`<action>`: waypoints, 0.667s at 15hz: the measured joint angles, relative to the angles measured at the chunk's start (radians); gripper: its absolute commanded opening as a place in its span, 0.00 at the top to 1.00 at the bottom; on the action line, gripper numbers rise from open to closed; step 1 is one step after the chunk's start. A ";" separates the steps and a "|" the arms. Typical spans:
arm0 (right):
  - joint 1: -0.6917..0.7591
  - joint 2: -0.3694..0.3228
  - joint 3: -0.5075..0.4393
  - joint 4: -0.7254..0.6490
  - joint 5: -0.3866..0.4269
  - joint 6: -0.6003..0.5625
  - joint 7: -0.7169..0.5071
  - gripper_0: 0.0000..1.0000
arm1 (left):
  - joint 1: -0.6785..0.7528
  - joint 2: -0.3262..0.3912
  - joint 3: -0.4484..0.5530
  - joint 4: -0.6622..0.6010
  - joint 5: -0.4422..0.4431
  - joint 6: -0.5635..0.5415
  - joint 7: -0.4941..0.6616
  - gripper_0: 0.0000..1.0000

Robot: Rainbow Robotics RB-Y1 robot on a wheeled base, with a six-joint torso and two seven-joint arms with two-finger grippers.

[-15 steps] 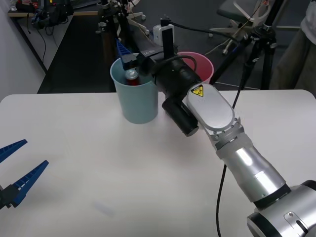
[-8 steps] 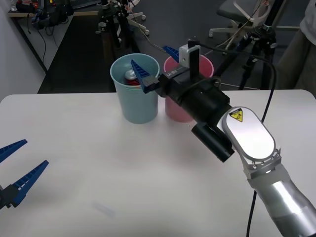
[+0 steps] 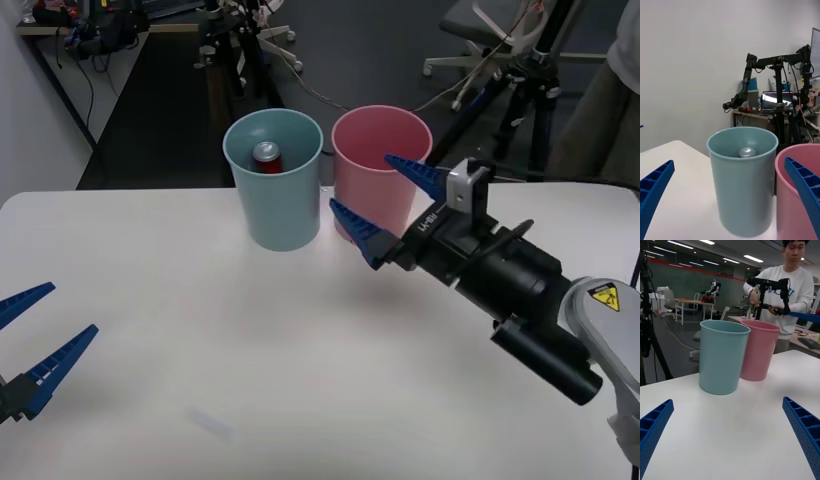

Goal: Grasp the object on the table and drop it into the matching bin: aluminum can to the light blue bin, PET bottle to the pink bin.

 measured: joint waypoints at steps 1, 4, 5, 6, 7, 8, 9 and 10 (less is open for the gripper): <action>0.031 -0.017 -0.028 -0.001 -0.039 -0.043 0.042 0.00 | 0.000 0.000 0.000 0.000 0.000 0.000 0.000 0.00; 0.142 -0.052 -0.149 -0.001 -0.085 -0.197 0.139 0.00 | 0.000 0.000 0.000 0.000 0.000 0.000 0.000 0.00; 0.176 -0.055 -0.192 -0.001 -0.086 -0.245 0.155 0.00 | 0.000 0.000 0.000 0.000 0.000 0.000 0.000 0.00; 0.219 -0.057 -0.243 -0.001 -0.086 -0.302 0.162 0.00 | 0.000 0.000 0.000 0.000 0.000 0.000 0.000 0.00; 0.252 -0.056 -0.286 -0.002 -0.086 -0.352 0.167 0.00 | 0.000 0.000 0.000 0.000 0.000 0.000 0.000 0.00; 0.282 -0.055 -0.331 -0.002 -0.086 -0.397 0.169 0.00 | 0.000 0.000 0.000 0.000 0.000 0.000 0.000 0.00; 0.316 -0.049 -0.387 -0.001 -0.086 -0.445 0.169 0.00 | 0.000 0.000 0.000 0.000 0.000 0.000 0.000 0.00; 0.343 -0.043 -0.436 -0.001 -0.086 -0.488 0.165 0.00 | 0.000 0.000 0.000 0.000 0.000 0.000 0.000 0.00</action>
